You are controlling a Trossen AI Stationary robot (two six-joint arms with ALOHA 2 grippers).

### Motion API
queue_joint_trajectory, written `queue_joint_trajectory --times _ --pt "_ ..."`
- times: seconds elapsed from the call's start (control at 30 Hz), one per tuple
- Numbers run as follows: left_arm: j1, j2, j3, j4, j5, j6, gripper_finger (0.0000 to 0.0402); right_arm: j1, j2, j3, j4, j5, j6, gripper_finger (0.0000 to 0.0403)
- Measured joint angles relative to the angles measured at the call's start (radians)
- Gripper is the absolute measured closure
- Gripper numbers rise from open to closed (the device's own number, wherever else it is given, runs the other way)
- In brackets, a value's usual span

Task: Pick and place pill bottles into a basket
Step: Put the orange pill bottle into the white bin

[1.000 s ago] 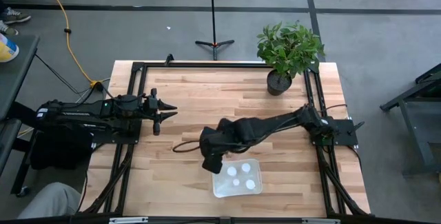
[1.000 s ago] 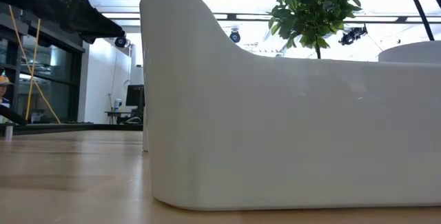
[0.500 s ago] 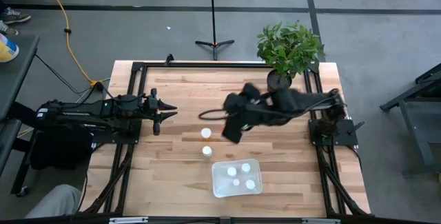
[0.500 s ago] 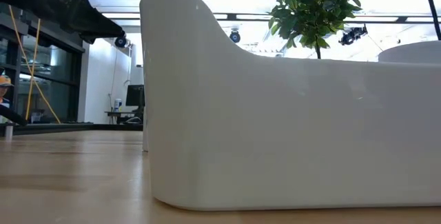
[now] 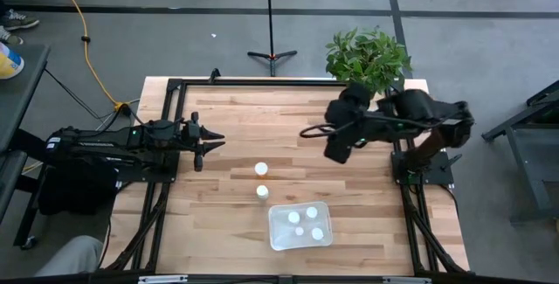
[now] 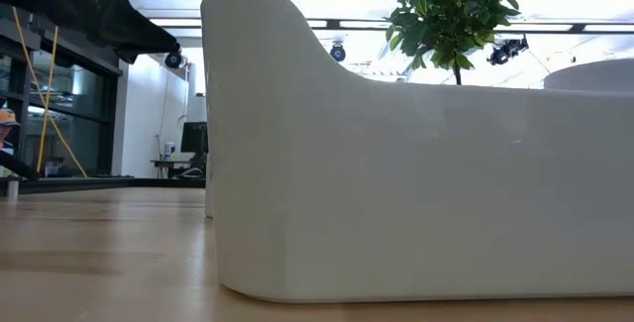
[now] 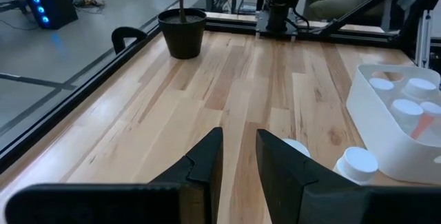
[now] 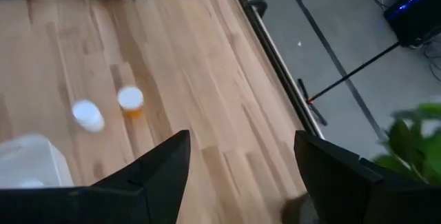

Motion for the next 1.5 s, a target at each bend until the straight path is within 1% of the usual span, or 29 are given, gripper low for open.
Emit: queue_joint_trajectory --times 0.07,0.13,0.27,0.33,0.4,0.47,0.6,0.7,0.83,0.9,0.97,1.1,1.3,1.5 --pt "0.000 0.000 0.000 0.008 0.012 -0.001 0.0277 0.000 -0.070 -0.101 0.015 0.001 -0.004 0.0153" --pt "0.000 0.002 0.000 0.037 0.033 -0.001 0.0277 0.000 -0.161 -0.228 0.073 -0.002 -0.004 0.0153" --pt "0.000 0.019 0.001 0.117 0.036 0.008 0.0277 -0.002 -0.374 -0.524 0.290 -0.065 -0.004 0.0153" --pt "0.000 0.040 0.019 0.106 0.036 0.008 0.0277 -0.002 -0.469 -0.663 0.395 -0.111 -0.002 0.0153" --pt "0.000 0.076 0.056 0.057 0.036 0.009 0.0277 -0.002 -0.550 -0.790 0.481 -0.152 0.012 0.0153" --pt "0.000 0.126 0.102 -0.037 0.039 0.023 0.0277 -0.004 -0.614 -0.898 0.536 -0.194 0.032 0.0153" --pt "0.000 0.265 0.235 -0.224 0.082 0.067 0.0277 -0.031 -0.687 -1.054 0.632 -0.279 0.086 0.0153" --pt "0.000 0.365 0.363 -0.382 0.094 0.100 0.0277 -0.051 -0.700 -1.124 0.701 -0.336 0.108 0.0153" --pt "0.000 0.473 0.543 -0.665 0.095 0.117 0.0277 -0.070 -0.701 -1.180 0.742 -0.360 0.126 0.0153" --pt "0.000 0.511 0.616 -0.770 0.121 0.117 0.0277 -0.085 -0.704 -1.208 0.756 -0.362 0.138 0.0153" --pt "0.000 0.550 0.670 -0.827 0.168 0.117 0.0277 -0.093 -0.704 -1.228 0.748 -0.361 0.150 0.0153" --pt "0.000 0.627 0.716 -0.849 0.238 0.120 0.0277 -0.106 -0.716 -1.275 0.744 -0.372 0.163 0.0153" --pt "0.000 0.757 0.715 -0.822 0.242 0.145 0.0277 -0.106 -0.791 -1.315 0.777 -0.360 0.192 0.0153" --pt "0.000 0.868 0.716 -0.692 0.244 0.156 0.0277 -0.106 -0.906 -1.358 0.762 -0.317 0.250 0.0153"
